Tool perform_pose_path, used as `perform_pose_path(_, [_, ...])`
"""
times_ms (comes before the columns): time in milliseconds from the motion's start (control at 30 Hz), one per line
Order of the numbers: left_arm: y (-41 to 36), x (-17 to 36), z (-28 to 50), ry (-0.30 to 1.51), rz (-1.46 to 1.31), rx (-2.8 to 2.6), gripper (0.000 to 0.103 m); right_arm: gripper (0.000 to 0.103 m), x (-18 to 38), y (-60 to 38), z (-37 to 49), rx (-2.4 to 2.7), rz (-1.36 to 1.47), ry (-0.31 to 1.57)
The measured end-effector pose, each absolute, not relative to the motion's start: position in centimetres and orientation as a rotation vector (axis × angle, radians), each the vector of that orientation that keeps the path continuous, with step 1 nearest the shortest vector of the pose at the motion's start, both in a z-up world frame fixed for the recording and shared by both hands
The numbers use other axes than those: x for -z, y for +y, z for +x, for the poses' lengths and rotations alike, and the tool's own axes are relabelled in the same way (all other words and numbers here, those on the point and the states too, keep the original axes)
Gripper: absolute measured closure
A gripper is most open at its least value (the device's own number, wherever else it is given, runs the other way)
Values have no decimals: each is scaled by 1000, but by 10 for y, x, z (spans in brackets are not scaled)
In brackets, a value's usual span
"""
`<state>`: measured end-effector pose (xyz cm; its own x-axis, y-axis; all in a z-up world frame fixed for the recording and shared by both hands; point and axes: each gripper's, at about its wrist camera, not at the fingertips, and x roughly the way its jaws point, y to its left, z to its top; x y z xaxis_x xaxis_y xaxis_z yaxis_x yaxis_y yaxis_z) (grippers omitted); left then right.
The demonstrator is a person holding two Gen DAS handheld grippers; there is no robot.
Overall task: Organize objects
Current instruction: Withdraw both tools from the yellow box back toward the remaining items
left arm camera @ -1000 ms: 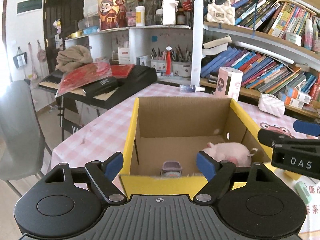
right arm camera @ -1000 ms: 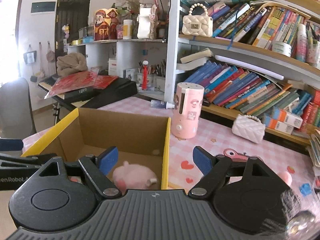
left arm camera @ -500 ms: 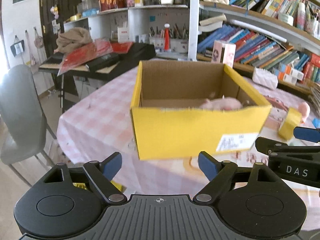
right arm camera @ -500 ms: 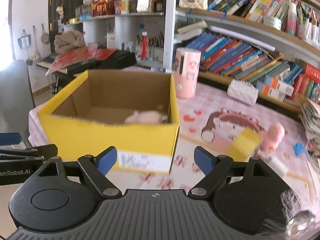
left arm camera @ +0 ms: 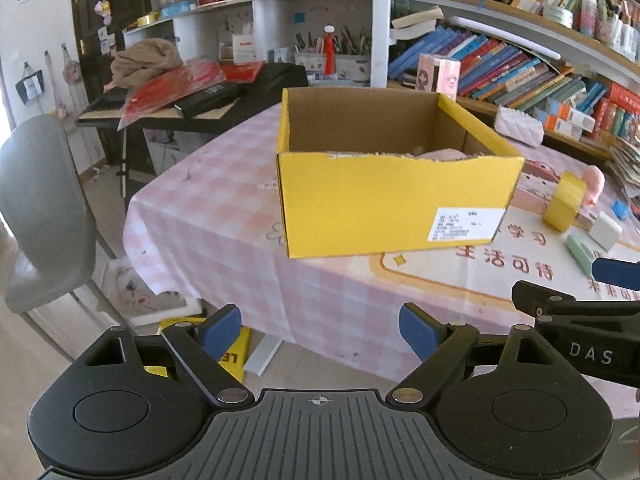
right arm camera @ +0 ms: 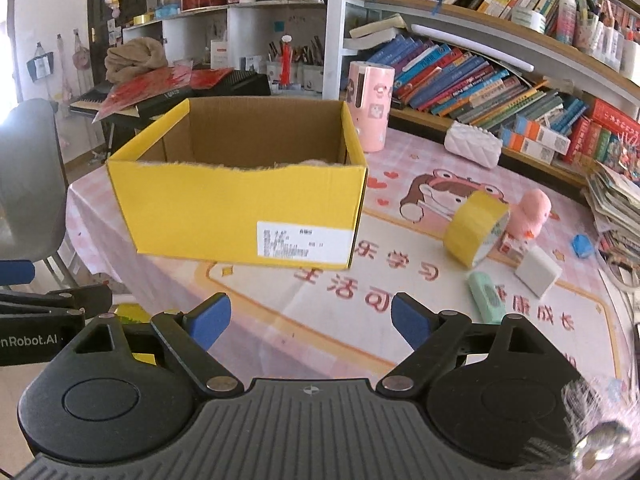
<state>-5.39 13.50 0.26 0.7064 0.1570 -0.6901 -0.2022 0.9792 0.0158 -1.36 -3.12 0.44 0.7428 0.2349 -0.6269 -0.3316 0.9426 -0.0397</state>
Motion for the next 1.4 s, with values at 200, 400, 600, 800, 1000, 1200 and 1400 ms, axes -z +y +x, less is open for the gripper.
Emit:
perform_pose_path(200, [125,0,-62,774,-34,-154,14,14,-1,-38,-28,-266,-137,679])
perform_pose_path(400, [117,1,-63,779,-31,-110,14,14,-1,-49,-39,-218,-130,691])
perform_pose_path(600, [107,0,-60,774,-31,-62,14,13,-5,-60,-42,-169,-132,693])
perform_pose_path(800, [92,2,-51,777,-26,-11,14,13,-4,-77,-42,-127,-118,708])
perform_pose_path(1000, [68,4,-38,782,-3,55,14,13,-2,-99,-43,-70,-106,715])
perform_pose_path(1200, [36,6,-22,787,40,134,14,13,0,-131,-39,23,-63,729])
perform_pose_path(1400, [5,5,-1,784,71,187,14,13,0,-163,-28,80,-31,733])
